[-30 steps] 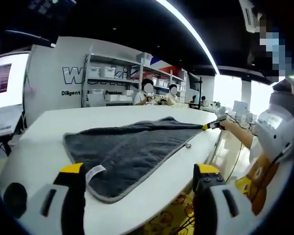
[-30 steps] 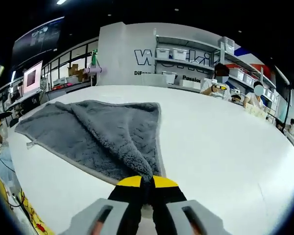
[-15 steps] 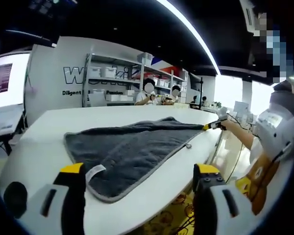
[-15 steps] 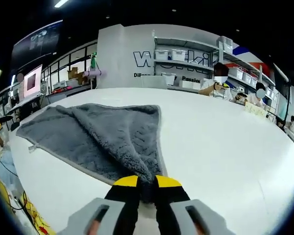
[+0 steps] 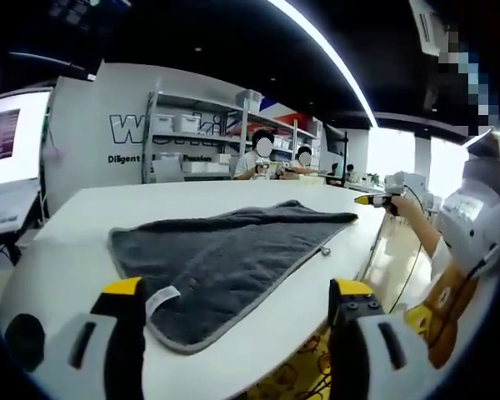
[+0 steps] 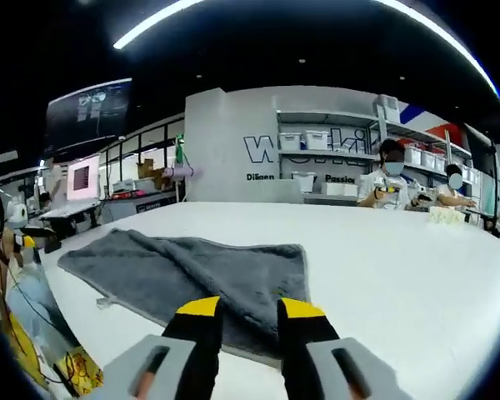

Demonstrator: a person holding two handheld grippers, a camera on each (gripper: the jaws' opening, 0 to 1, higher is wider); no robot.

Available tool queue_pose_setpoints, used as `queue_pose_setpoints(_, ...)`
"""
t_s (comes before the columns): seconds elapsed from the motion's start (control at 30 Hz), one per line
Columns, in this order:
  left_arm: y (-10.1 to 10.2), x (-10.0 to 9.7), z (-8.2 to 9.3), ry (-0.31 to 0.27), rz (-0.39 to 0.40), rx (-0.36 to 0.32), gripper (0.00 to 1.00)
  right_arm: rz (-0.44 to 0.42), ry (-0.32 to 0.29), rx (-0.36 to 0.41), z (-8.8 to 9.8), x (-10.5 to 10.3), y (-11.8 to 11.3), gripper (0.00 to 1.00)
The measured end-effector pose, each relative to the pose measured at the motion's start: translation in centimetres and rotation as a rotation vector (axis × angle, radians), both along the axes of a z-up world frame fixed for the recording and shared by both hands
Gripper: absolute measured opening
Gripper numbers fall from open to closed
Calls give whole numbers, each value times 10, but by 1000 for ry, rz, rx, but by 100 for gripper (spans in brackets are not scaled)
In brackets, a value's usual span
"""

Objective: Fold the towel on the table until its edges align and the towel forms a compact rectangular stack.

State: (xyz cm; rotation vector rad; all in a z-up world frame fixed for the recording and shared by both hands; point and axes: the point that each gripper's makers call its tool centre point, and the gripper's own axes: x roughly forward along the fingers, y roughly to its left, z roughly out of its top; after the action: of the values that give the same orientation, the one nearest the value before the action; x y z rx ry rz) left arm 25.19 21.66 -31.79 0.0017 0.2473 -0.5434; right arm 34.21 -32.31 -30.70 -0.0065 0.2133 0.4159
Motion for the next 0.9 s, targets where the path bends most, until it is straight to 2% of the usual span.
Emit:
queue_pose_setpoints(0.1, -1, 1, 1, -4, 2, -3, 96, 59, 14, 24, 3, -6, 20, 35)
queue_pose_setpoints(0.27, 0, 2, 1, -5, 3, -7, 96, 133, 33, 45, 5, -15, 47, 51)
queue_pose_setpoints(0.43, 5, 4, 0, -8, 25, 1, 96, 177, 14, 55, 11, -26, 68, 69)
queue_pose_setpoints(0.53, 7, 5, -1, -5, 33, -1, 96, 201, 12, 27, 11, -32, 76, 79)
queue_pose_setpoints(0.9, 6, 8, -7, 7, 29, -6, 96, 222, 19, 20, 12, -37, 84, 96)
